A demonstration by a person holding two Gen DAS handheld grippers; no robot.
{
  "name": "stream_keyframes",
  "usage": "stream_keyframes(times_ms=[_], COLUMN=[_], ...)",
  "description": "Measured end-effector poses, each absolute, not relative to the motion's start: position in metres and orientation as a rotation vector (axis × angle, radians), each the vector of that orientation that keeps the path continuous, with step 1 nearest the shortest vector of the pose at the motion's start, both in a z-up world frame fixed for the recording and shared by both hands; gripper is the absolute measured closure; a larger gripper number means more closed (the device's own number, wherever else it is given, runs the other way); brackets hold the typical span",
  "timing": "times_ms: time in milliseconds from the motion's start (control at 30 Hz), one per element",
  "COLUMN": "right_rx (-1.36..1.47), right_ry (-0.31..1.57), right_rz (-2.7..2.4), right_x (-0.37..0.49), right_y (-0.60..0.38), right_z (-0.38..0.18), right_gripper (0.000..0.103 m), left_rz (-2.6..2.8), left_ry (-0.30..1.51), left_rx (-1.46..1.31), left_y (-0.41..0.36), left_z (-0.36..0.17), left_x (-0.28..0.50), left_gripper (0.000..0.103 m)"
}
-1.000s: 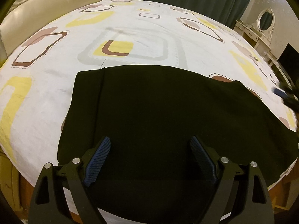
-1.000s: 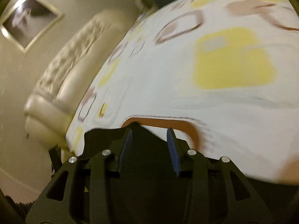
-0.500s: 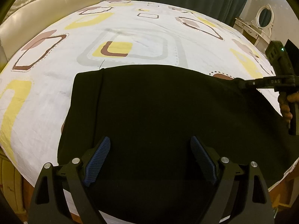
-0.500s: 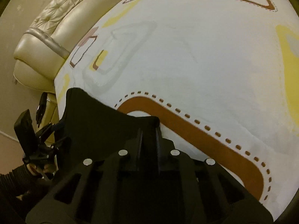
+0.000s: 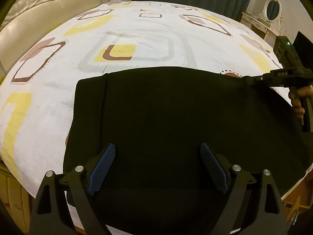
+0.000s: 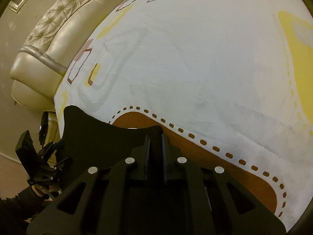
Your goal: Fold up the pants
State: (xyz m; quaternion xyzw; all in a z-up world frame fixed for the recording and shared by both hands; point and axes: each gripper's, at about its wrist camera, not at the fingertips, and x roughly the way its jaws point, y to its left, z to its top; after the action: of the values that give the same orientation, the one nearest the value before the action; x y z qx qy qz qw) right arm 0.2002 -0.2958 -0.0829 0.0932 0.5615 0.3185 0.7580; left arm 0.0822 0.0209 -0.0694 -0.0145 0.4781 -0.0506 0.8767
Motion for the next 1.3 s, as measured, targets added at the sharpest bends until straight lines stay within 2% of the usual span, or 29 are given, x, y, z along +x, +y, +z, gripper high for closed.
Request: stream_keyframes(times_ms=[367, 567, 633, 667, 733, 800, 933, 1067, 1200, 1300], right_rx=[0.249, 0.381, 0.445, 0.472, 0.503, 0.513, 0.564, 0.668, 0.824, 0.918], right_ry=[1.204, 1.076, 1.016, 0.984, 0.923, 0.868, 0.792, 0.714, 0.678, 0.670], right_rz=[0.651, 0.468, 0.442, 0.425, 0.373, 0.290, 0.111, -0.124, -0.355, -0.439], right_x=[0.197, 0.177, 0.158, 0.144, 0.114, 0.076, 0.001, -0.077, -0.152, -0.190], right_y=[-0.303, -0.377, -0.411, -0.430, -0.471, -0.519, -0.616, -0.716, -0.791, -0.812], right_z=[-0.075, -0.038, -0.021, -0.011, 0.007, 0.026, 0.049, 0.050, 0.013, -0.023], right_gripper=[0.089, 0.087, 0.081, 0.078, 0.060, 0.052, 0.047, 0.045, 0.044, 0.044], left_rz=[-0.103, -0.102, -0.103, -0.103, -0.102, -0.102, -0.100, -0.098, -0.096, -0.096], left_ry=[0.996, 0.999, 0.999, 0.998, 0.999, 1.000, 0.998, 0.998, 0.995, 0.988], left_rx=[-0.028, -0.029, -0.027, -0.028, -0.028, -0.029, -0.028, -0.026, -0.025, -0.026], left_y=[0.019, 0.020, 0.020, 0.020, 0.020, 0.020, 0.021, 0.021, 0.020, 0.021], left_z=[-0.070, -0.069, -0.069, -0.069, -0.069, -0.069, -0.069, -0.069, -0.069, -0.069], left_x=[0.081, 0.082, 0.082, 0.082, 0.082, 0.082, 0.082, 0.082, 0.082, 0.081], left_gripper=[0.014, 0.014, 0.014, 0.014, 0.014, 0.014, 0.014, 0.014, 0.013, 0.013])
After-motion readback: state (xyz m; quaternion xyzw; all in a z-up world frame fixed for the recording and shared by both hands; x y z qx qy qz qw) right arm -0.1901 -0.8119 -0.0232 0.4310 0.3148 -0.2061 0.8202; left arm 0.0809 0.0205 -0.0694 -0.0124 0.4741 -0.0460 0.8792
